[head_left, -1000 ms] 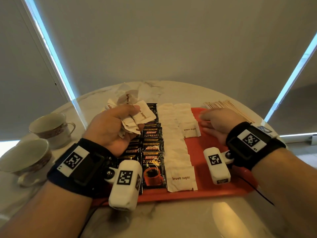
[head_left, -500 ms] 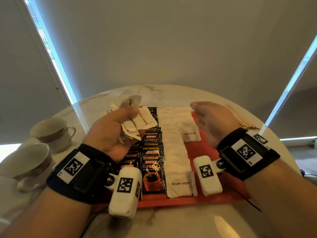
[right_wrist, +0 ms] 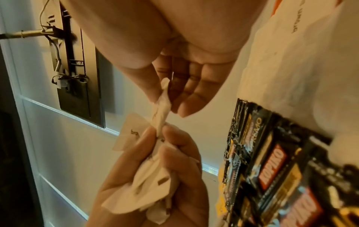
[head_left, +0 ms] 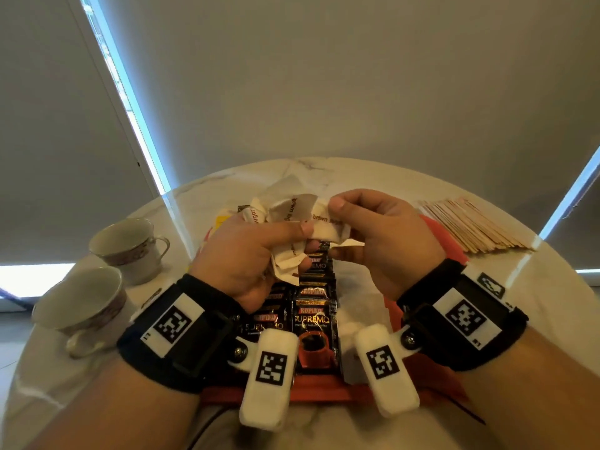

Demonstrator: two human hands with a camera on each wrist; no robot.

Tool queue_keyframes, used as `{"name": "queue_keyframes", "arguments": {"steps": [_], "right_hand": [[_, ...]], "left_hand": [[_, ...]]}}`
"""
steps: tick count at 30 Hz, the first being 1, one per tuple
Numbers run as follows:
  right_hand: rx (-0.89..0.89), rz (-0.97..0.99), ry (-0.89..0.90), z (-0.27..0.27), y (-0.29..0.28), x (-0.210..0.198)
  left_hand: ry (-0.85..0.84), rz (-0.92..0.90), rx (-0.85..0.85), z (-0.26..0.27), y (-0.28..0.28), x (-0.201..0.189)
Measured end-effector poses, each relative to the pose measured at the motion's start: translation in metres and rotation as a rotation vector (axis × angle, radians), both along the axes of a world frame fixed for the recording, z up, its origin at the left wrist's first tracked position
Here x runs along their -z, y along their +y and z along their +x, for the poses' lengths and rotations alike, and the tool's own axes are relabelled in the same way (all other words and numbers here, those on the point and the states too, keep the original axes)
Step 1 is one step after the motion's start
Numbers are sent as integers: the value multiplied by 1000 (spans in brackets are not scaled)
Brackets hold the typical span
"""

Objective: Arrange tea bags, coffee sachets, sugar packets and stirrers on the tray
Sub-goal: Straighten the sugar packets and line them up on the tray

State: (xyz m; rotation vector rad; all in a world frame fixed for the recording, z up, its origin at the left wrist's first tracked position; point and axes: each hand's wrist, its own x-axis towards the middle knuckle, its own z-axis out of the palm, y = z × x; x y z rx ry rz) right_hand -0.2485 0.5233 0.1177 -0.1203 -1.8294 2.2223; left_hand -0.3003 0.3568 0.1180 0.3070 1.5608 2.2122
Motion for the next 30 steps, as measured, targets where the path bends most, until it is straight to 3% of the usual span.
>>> {"name": "queue_keyframes", "arguments": {"steps": [5, 13, 17, 20, 24, 30], "right_hand": [[-34, 124, 59, 8, -1, -3], [-5, 38, 132, 8, -3, 1], [13, 108, 161, 8, -7, 4], [-32, 30, 109, 7, -4, 4], [-180, 3, -89, 8, 4, 3], [-73, -5, -142, 9, 10, -4]], "left_hand": [[61, -54, 62, 4, 0, 0], [-162, 48, 19, 1, 6, 0], [-133, 89, 71, 6, 5, 1], [-78, 126, 76, 6, 4, 0], [28, 150, 8, 9, 2, -6], [71, 154, -144, -3, -5, -9]]}}
